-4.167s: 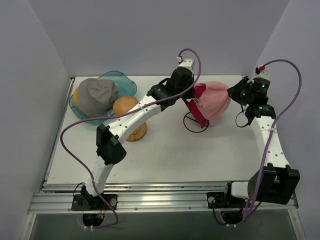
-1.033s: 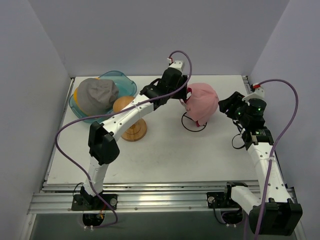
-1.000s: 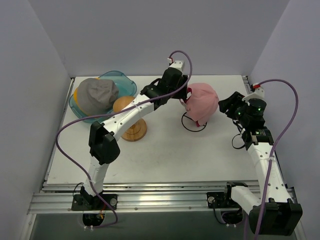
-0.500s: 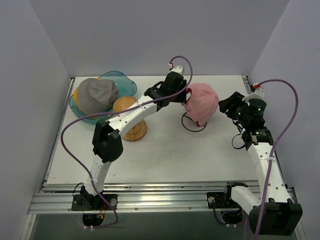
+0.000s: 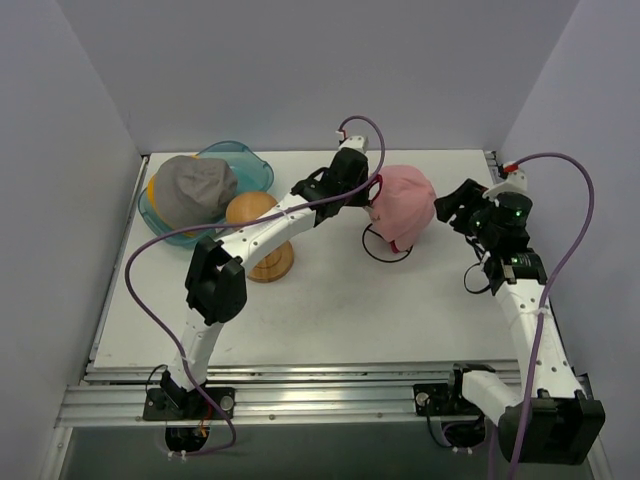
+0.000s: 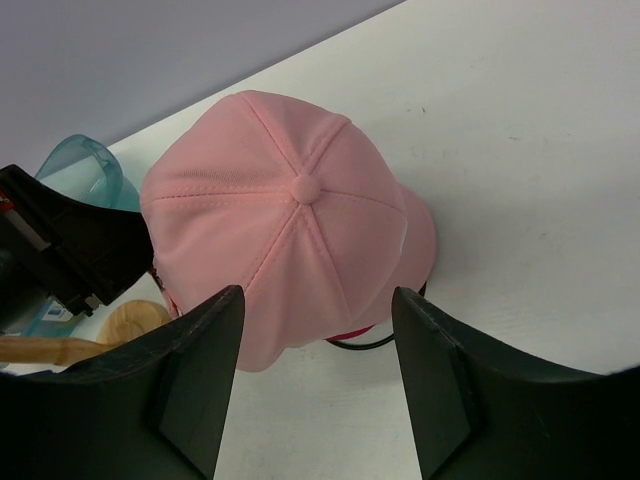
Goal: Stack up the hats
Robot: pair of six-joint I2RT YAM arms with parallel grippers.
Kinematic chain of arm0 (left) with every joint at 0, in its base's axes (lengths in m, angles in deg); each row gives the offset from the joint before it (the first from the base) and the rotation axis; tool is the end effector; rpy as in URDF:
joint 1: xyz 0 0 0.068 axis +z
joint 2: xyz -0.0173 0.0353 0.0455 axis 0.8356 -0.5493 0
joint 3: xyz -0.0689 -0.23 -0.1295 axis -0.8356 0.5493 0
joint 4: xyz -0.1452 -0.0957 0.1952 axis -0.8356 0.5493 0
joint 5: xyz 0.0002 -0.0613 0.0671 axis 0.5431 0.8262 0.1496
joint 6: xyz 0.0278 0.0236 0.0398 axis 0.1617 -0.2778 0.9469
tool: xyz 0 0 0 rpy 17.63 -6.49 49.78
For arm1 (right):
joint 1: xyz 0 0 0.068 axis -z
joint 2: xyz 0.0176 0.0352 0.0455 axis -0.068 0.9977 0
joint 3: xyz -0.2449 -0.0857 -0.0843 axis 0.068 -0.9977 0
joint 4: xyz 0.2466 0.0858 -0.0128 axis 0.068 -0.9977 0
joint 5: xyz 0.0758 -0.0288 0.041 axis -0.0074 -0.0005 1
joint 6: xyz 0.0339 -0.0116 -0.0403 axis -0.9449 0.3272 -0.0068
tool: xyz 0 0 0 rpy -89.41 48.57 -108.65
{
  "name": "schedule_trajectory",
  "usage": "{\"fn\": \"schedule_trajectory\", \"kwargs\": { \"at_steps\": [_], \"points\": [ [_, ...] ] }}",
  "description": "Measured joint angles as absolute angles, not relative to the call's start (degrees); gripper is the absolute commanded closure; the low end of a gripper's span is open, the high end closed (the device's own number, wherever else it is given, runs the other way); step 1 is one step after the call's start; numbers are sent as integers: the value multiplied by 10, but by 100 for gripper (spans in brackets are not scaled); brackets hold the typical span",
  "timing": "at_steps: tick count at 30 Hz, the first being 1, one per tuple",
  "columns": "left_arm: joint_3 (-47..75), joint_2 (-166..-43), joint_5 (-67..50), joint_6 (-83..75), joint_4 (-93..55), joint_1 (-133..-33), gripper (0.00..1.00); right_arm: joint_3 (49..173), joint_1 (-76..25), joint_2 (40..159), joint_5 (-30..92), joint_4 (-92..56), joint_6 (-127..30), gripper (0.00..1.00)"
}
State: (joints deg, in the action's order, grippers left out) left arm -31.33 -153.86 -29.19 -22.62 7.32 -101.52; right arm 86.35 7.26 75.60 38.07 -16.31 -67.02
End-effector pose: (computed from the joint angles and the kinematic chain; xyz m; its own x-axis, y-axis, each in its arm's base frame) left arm 0.3691 -0.3562 0.3043 -0.5961 -0.0911 -0.7977 0.3013 0.8955 -0.3274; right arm 0.2339 -0.0044 0.3595 -0.1673 0.4251 -0.8895 -0.1441 0.8820 0.4486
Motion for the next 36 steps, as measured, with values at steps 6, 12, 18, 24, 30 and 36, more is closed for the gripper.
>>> {"fn": "schedule_trajectory", "kwargs": {
  "at_steps": [6, 12, 18, 24, 30, 36],
  "points": [
    [-304, -1538, -298, -226, 52, -1015, 73, 888, 87, 801, 393, -165, -670, 43],
    [-292, -1538, -299, -227, 30, -1012, 74, 905, 108, 802, 405, -167, -670, 43],
    [-280, -1538, -298, -235, 4, -1009, 74, 908, 114, 799, 411, -168, -668, 42],
    [-266, -1538, -288, -243, -18, -1006, 74, 908, 122, 799, 422, -169, -663, 42],
    [-251, -1537, -265, -261, -45, -999, 73, 908, 122, 799, 433, -170, -654, 42],
    [-248, -1537, -249, -273, -52, -996, 73, 908, 122, 799, 441, -170, -646, 42]
  ]
}}
